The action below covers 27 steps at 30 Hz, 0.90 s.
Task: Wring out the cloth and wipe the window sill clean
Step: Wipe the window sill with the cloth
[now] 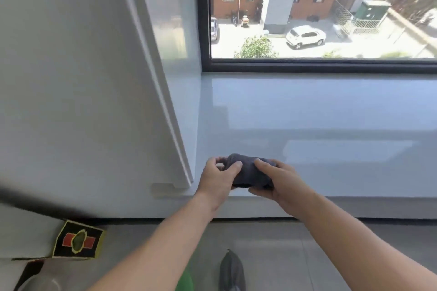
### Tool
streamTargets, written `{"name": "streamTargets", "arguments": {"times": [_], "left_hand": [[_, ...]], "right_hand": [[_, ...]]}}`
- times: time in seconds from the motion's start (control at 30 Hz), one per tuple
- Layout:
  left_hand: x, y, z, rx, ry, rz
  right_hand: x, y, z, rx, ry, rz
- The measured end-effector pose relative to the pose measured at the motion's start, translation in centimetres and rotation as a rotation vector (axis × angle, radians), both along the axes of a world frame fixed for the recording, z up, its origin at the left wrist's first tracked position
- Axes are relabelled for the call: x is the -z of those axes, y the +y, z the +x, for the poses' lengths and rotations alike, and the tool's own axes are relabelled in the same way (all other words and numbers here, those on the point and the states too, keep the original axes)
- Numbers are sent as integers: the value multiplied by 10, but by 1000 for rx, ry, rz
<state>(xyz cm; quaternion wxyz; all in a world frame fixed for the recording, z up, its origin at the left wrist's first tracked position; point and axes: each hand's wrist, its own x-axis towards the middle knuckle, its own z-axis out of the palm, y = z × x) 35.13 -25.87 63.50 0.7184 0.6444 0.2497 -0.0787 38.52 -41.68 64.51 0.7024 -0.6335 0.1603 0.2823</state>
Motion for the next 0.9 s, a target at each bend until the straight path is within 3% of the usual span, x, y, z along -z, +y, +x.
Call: {"name": "streamTargets", "arguments": {"times": [0.2, 0.43, 0.6, 0.77, 0.9], "left_hand": [[42, -2, 105, -104, 72, -1], [80, 3, 212, -224, 115, 113], [95, 8, 262, -367, 103, 181], [101, 24, 302, -502, 53, 258], [107, 46, 334, -460, -14, 432]], "right_hand": [[43, 0, 118, -8, 151, -8], [84, 23, 230, -24, 116, -89], [91, 37, 287, -302, -265, -525], [101, 54, 359, -580, -518, -521], [113, 65, 409, -835, -862, -682]]}}
